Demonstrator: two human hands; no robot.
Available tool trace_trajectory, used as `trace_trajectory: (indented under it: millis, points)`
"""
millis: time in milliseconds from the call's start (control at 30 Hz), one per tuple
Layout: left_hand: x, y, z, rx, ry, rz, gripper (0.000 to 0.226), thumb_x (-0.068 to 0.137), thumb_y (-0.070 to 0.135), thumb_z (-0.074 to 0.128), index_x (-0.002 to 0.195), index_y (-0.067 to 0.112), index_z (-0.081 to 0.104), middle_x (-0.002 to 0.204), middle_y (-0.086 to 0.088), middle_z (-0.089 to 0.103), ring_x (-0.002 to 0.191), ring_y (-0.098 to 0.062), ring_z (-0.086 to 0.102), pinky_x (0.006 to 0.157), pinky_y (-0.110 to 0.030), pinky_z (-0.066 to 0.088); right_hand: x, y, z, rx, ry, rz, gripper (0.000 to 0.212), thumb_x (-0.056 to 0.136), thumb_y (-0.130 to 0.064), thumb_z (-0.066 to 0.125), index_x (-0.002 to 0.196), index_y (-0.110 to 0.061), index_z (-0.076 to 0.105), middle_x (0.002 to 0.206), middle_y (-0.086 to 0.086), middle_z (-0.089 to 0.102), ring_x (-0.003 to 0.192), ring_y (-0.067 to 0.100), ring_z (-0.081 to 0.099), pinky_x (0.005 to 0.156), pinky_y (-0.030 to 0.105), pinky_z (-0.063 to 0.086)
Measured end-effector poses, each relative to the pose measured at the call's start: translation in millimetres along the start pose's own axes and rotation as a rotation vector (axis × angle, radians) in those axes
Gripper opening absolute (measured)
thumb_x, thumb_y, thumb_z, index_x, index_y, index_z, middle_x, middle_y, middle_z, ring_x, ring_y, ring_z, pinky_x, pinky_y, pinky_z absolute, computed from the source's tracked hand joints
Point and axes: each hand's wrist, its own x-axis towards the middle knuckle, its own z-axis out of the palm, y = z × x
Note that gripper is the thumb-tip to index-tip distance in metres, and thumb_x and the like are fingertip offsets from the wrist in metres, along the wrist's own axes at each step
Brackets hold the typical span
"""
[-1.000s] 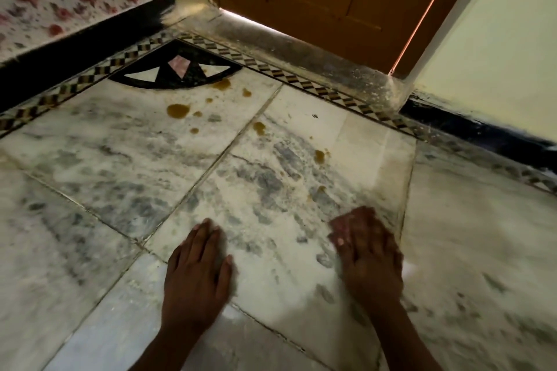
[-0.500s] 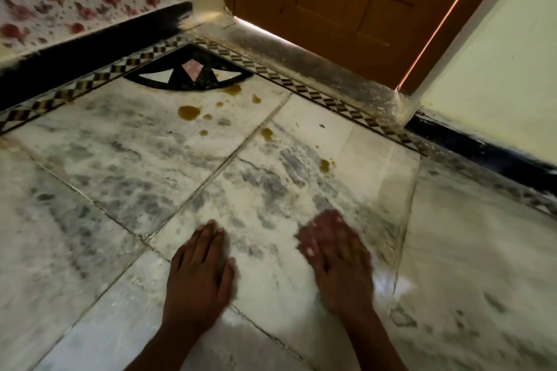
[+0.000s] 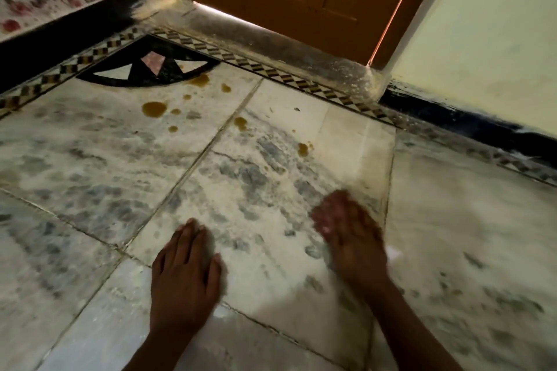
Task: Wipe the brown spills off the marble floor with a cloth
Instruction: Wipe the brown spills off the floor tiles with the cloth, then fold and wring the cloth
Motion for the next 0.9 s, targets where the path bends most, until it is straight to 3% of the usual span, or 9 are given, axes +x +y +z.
trace_trajectory:
  millis: [100,200,300,433,567,633,700,800,900]
  points:
    - [0,0,-2,0.005,-0.008,0.004,0.068,0.100,0.048,0.041,0.154,0.009,0.056,0.166,-0.011,0.049,0.150,-0.033,0.049,0.115,-0.049,0.038,19,47,2,-0.027,-0.032,0.350,0.070,0.108,-0.066,0.011,0.170,-0.036,0.006,0.180,0.010,0.005,0.162,0.043,0.017,0.125,0.063,0.025]
    - [0,0,-1,0.008,-0.011,-0.001,0.067,0.100,0.047,0.042,0.154,0.009,0.055,0.166,-0.011,0.048,0.150,-0.033,0.048,0.115,-0.050,0.039,76,26,-13,0.085,0.000,0.501,0.074,0.110,-0.063,0.031,0.170,-0.029,0.005,0.179,0.018,0.003,0.160,0.054,0.010,0.125,0.073,0.013]
    - [2,0,-1,-0.008,0.000,0.001,0.067,0.100,0.047,0.042,0.153,0.009,0.056,0.166,-0.011,0.048,0.150,-0.033,0.048,0.114,-0.050,0.040,108,-23,-29,0.134,-0.040,0.422,0.083,0.108,-0.065,0.030,0.169,-0.025,-0.010,0.179,0.017,-0.007,0.162,0.049,-0.003,0.127,0.070,0.000]
    - [1,1,-2,-0.027,-0.001,-0.013,0.066,0.099,0.048,0.043,0.153,0.011,0.056,0.166,-0.009,0.048,0.151,-0.032,0.048,0.113,-0.050,0.040,79,-71,-7,0.043,-0.081,0.024,0.064,0.107,-0.060,0.024,0.168,-0.039,0.019,0.180,0.007,0.006,0.165,0.041,0.006,0.130,0.066,0.006]
    - [0,3,-5,-0.030,-0.003,-0.006,0.066,0.099,0.048,0.042,0.152,0.012,0.056,0.165,-0.010,0.049,0.150,-0.032,0.048,0.112,-0.049,0.039,6,-91,9,0.094,-0.058,-0.290,0.058,0.105,-0.071,0.010,0.161,-0.057,0.023,0.180,-0.004,-0.001,0.167,0.031,-0.001,0.133,0.058,0.006]
    - [-2,2,-9,-0.046,-0.012,-0.019,0.066,0.100,0.049,0.042,0.153,0.012,0.056,0.165,-0.010,0.049,0.150,-0.032,0.048,0.112,-0.049,0.040,-16,-91,5,0.277,-0.143,-0.331,0.059,0.104,-0.073,0.004,0.158,-0.061,0.025,0.180,-0.013,0.005,0.167,0.017,-0.003,0.135,0.050,0.003]
    - [0,3,-13,-0.103,-0.029,-0.039,0.067,0.099,0.049,0.043,0.151,0.011,0.057,0.164,-0.011,0.051,0.149,-0.034,0.050,0.112,-0.052,0.044,-21,-95,-13,0.653,-0.157,-0.301,0.050,0.111,-0.060,0.024,0.156,-0.049,0.044,0.173,-0.013,0.033,0.163,0.008,0.020,0.133,0.043,0.018]
    - [6,13,-23,-0.279,-0.063,-0.096,0.068,0.092,0.046,0.046,0.144,0.007,0.062,0.153,-0.016,0.059,0.144,-0.040,0.054,0.111,-0.058,0.049,-20,-103,-38,1.194,-0.186,0.009,0.042,0.112,-0.043,0.044,0.145,-0.027,0.065,0.151,-0.006,0.064,0.142,0.006,0.057,0.122,0.033,0.040]
    - [6,41,-41,-0.522,-0.047,-0.151,0.055,0.090,0.039,0.054,0.134,0.008,0.068,0.133,-0.012,0.070,0.128,-0.031,0.063,0.107,-0.043,0.050,-22,-106,-58,1.534,-0.194,0.270,0.035,0.110,-0.033,0.051,0.136,-0.019,0.070,0.141,0.011,0.071,0.127,0.017,0.071,0.113,0.038,0.049]
